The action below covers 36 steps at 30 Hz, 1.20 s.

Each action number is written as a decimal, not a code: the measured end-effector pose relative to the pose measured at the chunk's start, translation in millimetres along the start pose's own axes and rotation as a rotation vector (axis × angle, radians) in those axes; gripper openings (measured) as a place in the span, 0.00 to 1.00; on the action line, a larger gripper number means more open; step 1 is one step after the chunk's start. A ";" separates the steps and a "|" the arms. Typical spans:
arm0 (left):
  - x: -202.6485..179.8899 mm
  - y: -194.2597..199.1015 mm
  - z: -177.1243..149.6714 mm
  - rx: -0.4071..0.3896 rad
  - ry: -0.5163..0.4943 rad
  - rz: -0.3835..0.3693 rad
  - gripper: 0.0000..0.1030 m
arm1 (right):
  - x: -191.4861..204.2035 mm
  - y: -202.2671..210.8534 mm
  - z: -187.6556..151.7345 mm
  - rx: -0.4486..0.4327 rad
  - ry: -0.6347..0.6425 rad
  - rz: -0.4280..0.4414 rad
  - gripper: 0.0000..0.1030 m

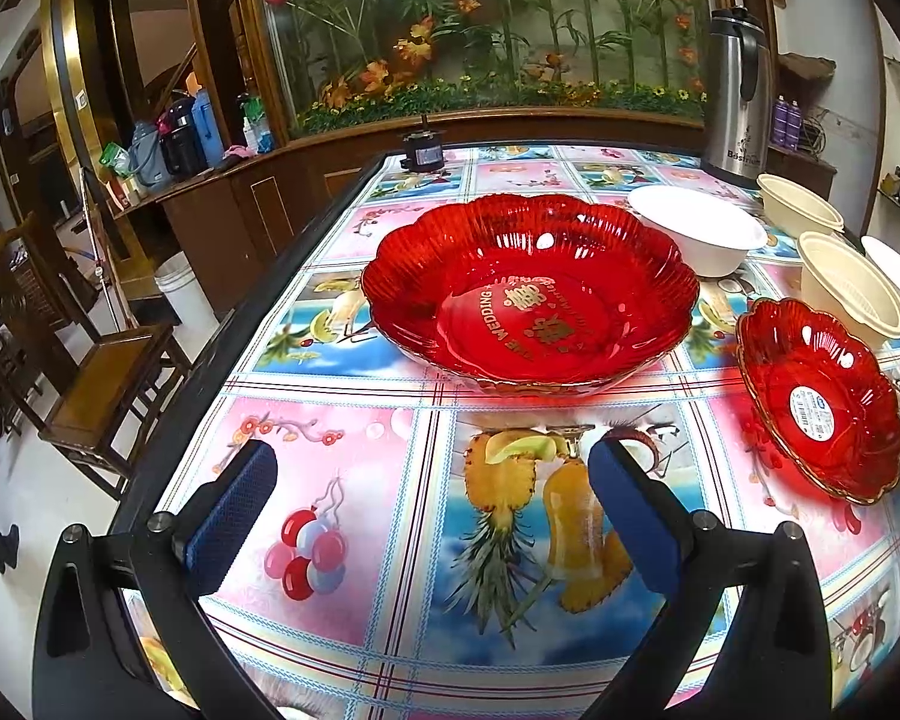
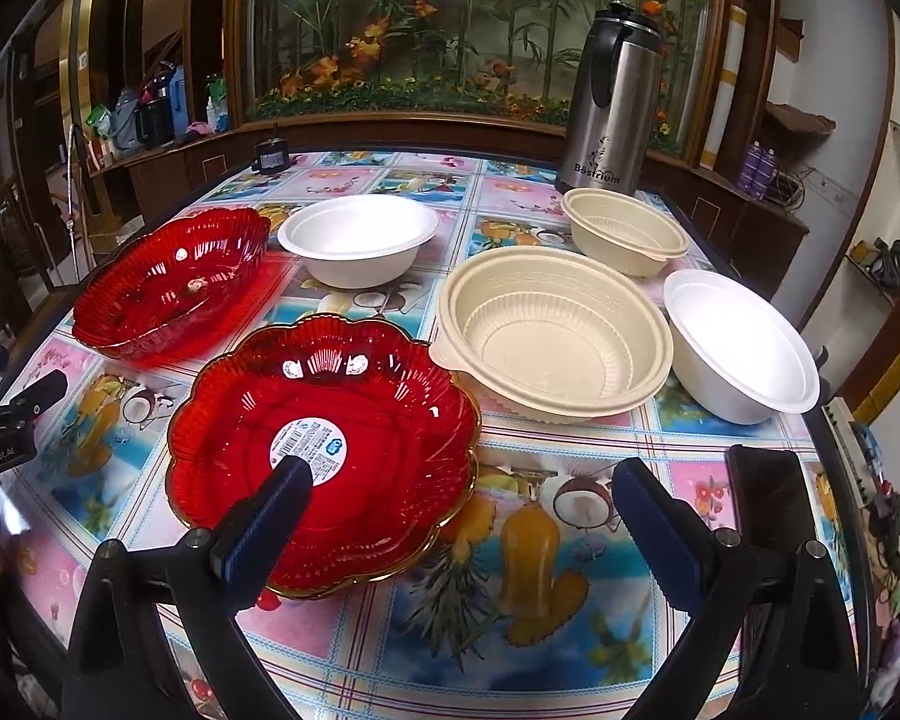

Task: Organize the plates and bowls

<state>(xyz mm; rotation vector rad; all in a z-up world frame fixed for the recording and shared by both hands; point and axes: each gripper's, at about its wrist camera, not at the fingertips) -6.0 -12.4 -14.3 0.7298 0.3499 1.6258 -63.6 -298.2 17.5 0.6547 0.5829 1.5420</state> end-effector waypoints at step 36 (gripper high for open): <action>1.5 -16.3 0.6 0.104 0.049 0.027 1.00 | 56.2 -79.8 121.8 -0.112 -0.123 0.517 0.73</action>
Point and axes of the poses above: each gripper's, at about its wrist camera, not at the fingertips, and y roughly against the way its jaws point, x to its left, z to its top, and after that the axes turned 12 degrees about z, right-handed
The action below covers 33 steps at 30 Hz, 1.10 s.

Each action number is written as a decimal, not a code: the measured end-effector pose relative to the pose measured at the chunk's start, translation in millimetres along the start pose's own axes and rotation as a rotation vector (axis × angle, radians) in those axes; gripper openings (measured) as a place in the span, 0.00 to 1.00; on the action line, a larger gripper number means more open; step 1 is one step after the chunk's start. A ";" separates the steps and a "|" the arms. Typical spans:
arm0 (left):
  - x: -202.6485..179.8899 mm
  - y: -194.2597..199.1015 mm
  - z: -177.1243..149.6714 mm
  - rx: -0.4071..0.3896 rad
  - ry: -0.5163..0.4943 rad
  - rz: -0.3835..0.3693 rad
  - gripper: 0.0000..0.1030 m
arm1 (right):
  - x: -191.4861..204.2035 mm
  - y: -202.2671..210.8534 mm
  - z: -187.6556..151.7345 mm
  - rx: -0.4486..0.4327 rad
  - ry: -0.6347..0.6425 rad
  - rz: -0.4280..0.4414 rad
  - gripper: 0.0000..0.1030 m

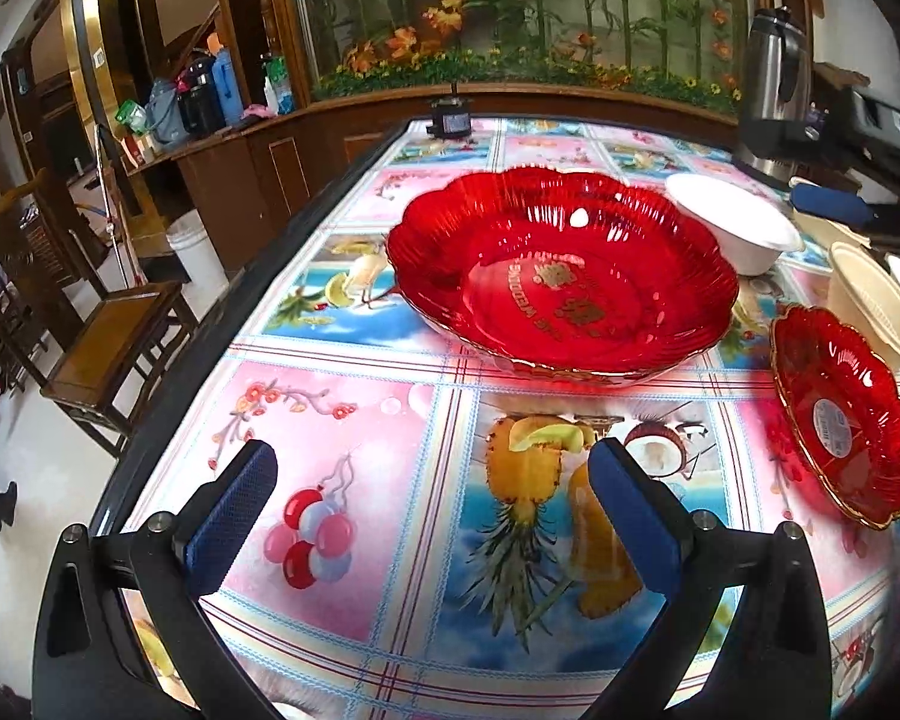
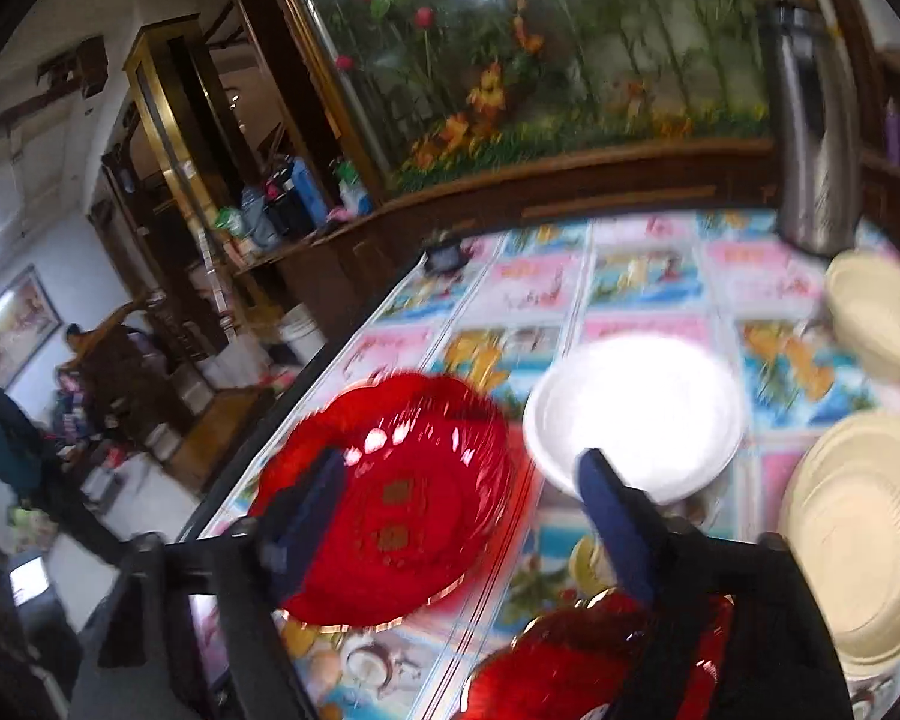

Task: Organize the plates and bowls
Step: 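Grasp the small red plate with white sticker by its rim with the right tool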

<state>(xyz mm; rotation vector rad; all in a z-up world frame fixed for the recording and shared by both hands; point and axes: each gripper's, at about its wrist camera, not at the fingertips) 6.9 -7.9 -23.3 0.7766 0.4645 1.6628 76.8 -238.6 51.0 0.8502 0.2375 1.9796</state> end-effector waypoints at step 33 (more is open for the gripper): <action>11.9 6.7 -2.3 -0.022 0.093 -0.095 1.00 | -21.2 -13.7 -17.0 0.068 -0.039 -0.021 0.76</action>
Point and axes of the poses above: each gripper's, at about its wrist camera, not at the fingertips, and y roughly against the way its jaws point, x to its left, z to its top, and after that the axes turned 12 degrees about z, right-handed
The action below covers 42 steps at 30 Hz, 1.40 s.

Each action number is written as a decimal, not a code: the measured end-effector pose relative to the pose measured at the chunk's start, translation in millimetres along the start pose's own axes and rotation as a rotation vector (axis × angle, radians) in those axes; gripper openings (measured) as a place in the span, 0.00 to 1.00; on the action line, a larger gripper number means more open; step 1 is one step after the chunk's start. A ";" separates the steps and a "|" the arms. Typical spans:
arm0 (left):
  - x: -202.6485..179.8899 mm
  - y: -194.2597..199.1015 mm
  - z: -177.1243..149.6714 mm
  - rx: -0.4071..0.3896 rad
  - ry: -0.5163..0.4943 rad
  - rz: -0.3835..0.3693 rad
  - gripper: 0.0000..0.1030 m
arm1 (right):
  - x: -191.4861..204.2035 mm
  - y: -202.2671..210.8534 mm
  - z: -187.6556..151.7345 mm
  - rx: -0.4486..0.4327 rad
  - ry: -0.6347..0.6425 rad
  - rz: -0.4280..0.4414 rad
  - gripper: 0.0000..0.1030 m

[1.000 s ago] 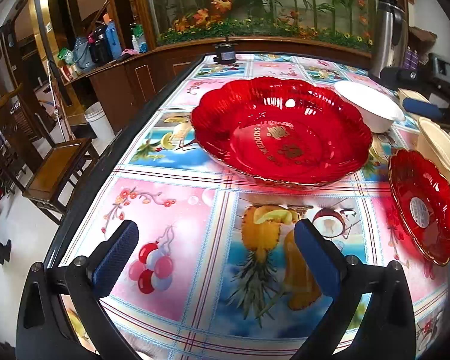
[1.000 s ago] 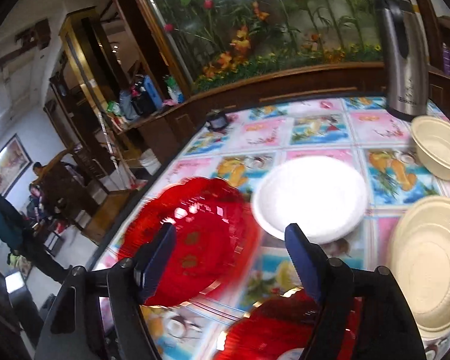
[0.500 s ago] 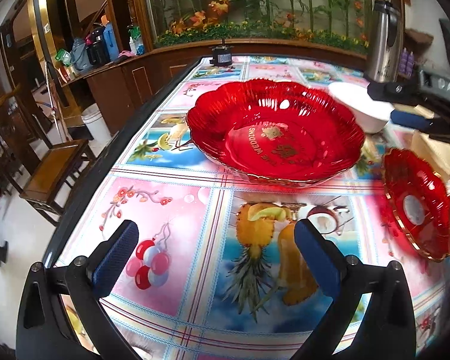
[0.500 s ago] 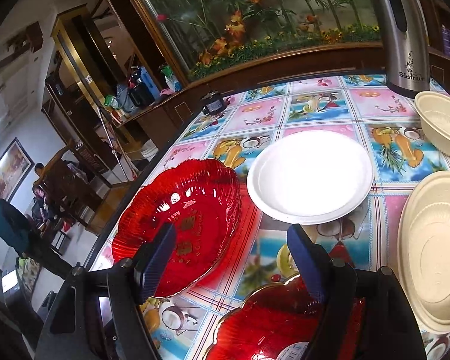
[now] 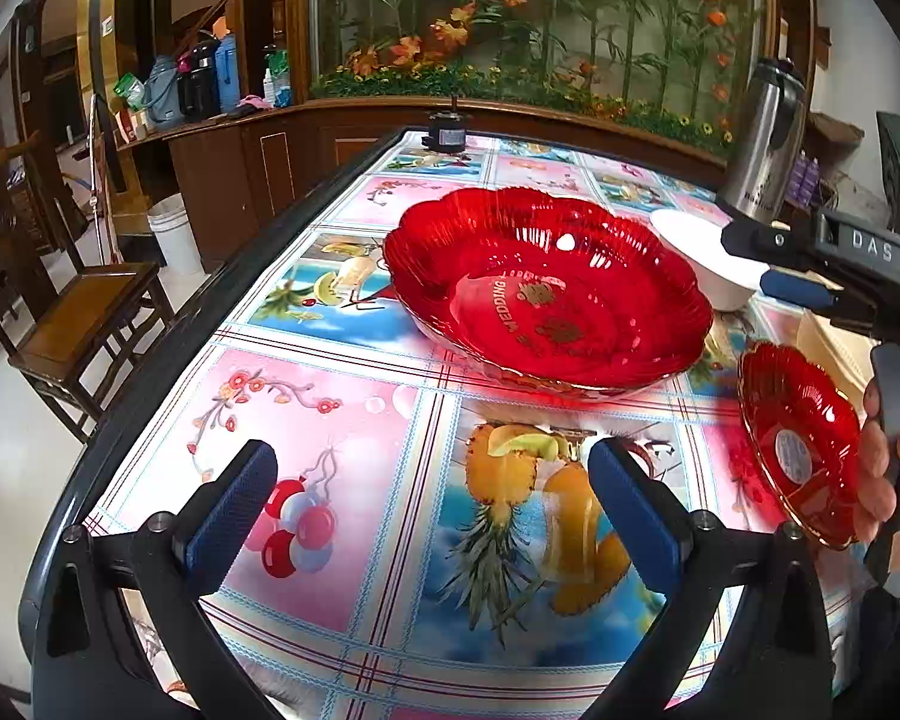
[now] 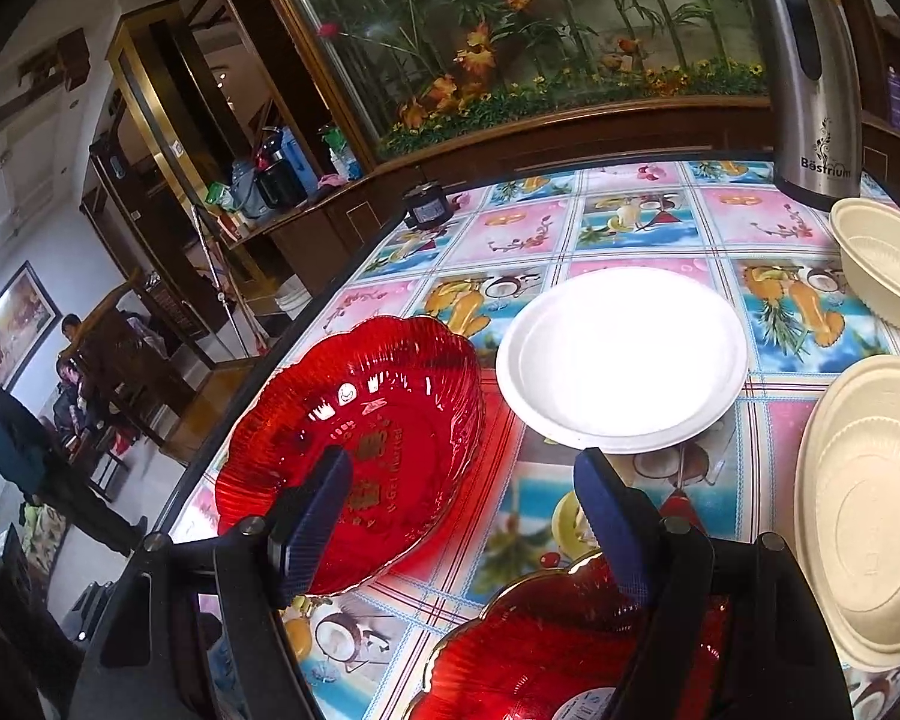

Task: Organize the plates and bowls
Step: 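Grasp the small red plate with white sticker by its rim with the right tool, then grasp the large red WEDDING plate rim with the left tool while the right tool holds the small plate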

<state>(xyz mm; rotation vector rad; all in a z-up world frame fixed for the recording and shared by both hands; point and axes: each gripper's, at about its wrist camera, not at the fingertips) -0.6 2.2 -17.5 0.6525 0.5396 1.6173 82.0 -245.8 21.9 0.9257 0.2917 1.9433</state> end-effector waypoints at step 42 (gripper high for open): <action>51.1 -8.9 67.4 0.112 0.090 -0.102 1.00 | -11.7 -3.6 8.2 0.009 -0.093 0.048 0.72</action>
Point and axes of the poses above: each gripper's, at about its wrist camera, not at the fingertips, and y roughly against the way its jaws point, x to its left, z to its top, and after that the axes turned 12 degrees about z, right-handed
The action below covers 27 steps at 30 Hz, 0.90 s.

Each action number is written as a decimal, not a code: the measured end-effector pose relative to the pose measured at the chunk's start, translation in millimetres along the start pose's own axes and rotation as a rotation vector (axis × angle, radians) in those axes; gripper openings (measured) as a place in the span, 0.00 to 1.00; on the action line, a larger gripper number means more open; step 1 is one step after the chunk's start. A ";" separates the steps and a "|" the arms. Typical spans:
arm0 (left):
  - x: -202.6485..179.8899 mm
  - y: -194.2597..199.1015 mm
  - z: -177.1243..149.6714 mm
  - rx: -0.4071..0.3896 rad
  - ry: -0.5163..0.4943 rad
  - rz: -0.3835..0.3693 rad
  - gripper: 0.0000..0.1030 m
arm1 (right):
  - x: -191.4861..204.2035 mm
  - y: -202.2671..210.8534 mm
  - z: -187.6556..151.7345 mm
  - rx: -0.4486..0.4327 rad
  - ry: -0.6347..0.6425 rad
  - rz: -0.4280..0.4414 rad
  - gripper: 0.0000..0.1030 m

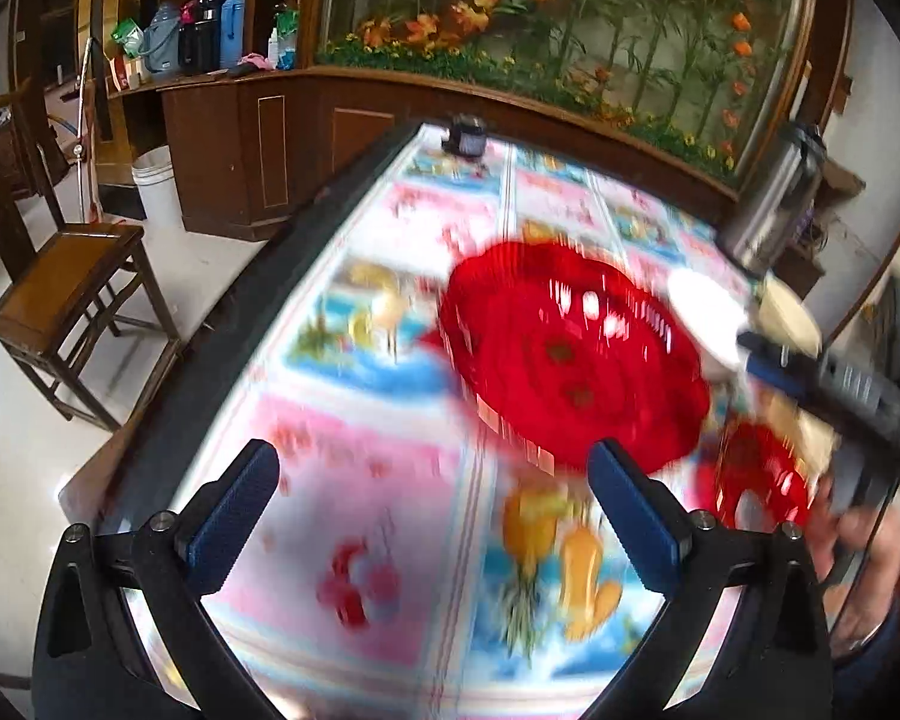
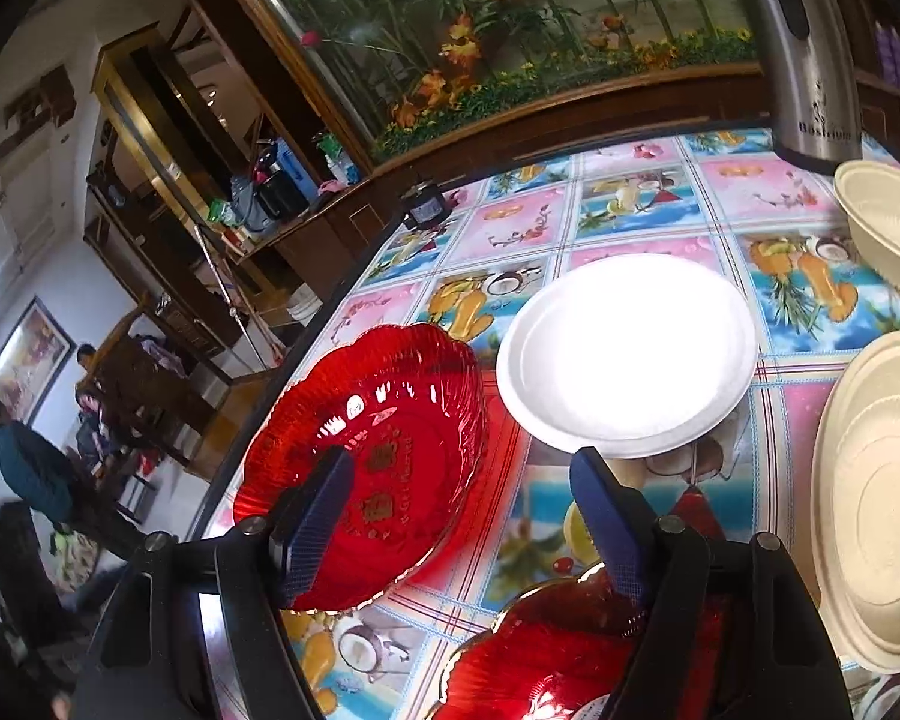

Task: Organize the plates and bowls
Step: 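Grasp the large red WEDDING plate rim with the left tool while the right tool holds the small plate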

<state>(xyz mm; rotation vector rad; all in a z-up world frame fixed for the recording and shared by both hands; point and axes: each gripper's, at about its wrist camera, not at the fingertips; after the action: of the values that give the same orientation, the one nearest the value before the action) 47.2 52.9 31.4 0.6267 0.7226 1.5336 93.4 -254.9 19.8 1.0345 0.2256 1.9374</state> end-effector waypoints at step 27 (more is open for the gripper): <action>-18.6 -122.7 47.8 0.175 -0.018 -0.009 0.42 | -5.7 -54.8 -14.4 0.153 -0.052 -0.024 0.23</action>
<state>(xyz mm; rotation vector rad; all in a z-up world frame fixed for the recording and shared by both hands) 164.9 42.8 -29.6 0.7657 0.8507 1.4643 118.7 -224.2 -21.0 1.1754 0.3604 1.8915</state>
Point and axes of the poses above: each gripper's, at about its wrist camera, not at the fingertips, and y roughly against the way its jaws point, x to its left, z to its top, and after that the axes turned 12 degrees about z, right-handed
